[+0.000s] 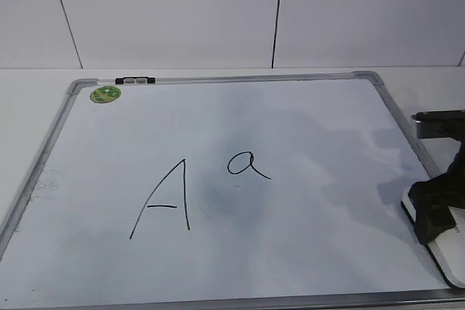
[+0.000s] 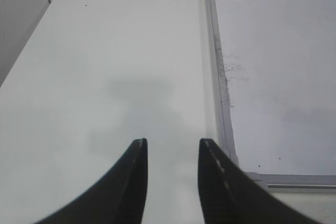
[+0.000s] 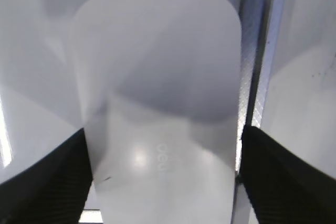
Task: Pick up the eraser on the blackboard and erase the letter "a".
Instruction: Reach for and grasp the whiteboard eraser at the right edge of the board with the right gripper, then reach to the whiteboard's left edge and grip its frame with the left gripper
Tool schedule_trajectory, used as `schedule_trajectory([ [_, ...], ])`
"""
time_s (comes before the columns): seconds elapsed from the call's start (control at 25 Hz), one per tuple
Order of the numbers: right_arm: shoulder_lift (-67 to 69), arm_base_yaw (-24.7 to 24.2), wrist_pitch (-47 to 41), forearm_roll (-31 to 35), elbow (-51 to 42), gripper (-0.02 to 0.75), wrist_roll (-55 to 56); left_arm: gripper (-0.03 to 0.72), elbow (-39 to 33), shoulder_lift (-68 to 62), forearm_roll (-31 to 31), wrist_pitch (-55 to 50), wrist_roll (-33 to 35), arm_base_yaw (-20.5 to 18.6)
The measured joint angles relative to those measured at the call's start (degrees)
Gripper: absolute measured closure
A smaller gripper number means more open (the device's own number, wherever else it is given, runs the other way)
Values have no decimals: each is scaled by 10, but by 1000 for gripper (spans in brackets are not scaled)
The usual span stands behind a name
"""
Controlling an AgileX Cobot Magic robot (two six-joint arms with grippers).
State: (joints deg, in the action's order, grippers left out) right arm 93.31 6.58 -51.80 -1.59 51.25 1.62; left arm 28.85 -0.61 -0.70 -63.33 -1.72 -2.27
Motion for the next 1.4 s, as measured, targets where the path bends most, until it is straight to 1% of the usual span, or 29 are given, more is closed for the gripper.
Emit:
schedule_trajectory([
  [0.2,0,0,0,2,0,163,0,443,0,0,0,0,0,0],
  [0.48,0,0,1,3,0,203,0,443,0,0,0,0,0,0],
  [1.2,0,0,-3,16,1,205,0,443,0,0,0,0,0,0],
  [1.4,3,0,-25,28,14,205,4,443,0,0,0,0,0,0],
])
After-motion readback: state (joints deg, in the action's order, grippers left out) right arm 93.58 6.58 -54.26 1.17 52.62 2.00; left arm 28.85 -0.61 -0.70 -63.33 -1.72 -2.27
